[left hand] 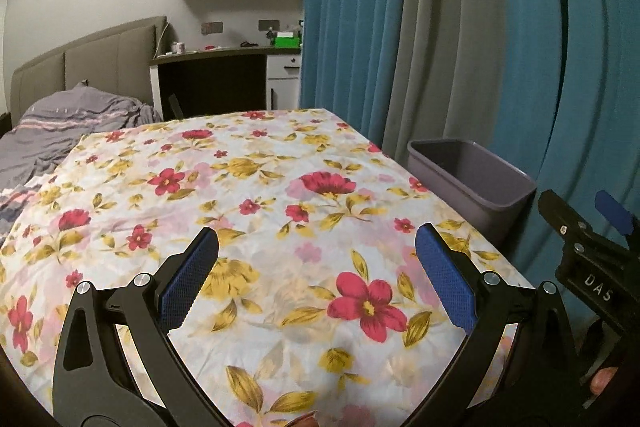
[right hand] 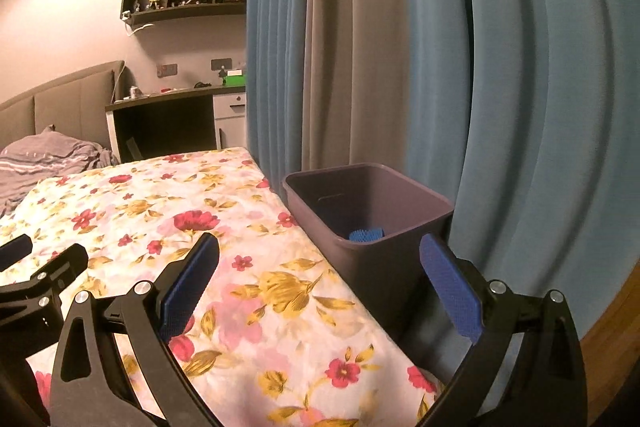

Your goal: Collect trash

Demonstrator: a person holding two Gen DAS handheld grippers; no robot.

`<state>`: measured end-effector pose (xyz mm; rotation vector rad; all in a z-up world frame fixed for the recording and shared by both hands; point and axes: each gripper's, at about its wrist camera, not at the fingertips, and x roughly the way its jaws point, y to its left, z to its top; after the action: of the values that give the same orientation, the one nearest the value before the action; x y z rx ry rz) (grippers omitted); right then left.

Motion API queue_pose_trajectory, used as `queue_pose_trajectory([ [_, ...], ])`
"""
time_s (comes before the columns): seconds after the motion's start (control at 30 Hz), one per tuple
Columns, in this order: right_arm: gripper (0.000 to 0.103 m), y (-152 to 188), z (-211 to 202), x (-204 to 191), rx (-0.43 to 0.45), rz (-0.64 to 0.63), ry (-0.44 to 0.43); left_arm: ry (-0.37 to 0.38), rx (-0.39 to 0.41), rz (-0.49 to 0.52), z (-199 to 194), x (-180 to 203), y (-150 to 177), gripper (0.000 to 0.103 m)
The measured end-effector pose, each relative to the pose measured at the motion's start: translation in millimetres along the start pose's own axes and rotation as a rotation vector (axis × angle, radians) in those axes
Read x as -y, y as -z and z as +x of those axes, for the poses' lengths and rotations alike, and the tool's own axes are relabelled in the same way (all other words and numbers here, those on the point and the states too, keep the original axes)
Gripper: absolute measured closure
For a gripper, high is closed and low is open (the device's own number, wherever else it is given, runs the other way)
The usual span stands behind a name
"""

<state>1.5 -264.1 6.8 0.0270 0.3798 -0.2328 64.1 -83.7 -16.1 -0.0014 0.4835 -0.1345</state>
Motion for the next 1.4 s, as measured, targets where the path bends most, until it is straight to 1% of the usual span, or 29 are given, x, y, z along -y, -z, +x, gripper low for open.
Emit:
queue_pose_trajectory([
  [0.17,0.007,3,-7,-6,0.007,-0.01,-0.004,-0.002,0.013,0.004,-9,-3,2,0.006],
  [0.57,0.007,4,-15,-14,0.024,-0.019,-0.008,-0.004,0.012,0.003,-11,-2,2,0.006],
  [1.4,0.006,0,-17,-15,0.028,-0.012,-0.013,0.0,0.017,0.004,-15,2,0,0.006],
])
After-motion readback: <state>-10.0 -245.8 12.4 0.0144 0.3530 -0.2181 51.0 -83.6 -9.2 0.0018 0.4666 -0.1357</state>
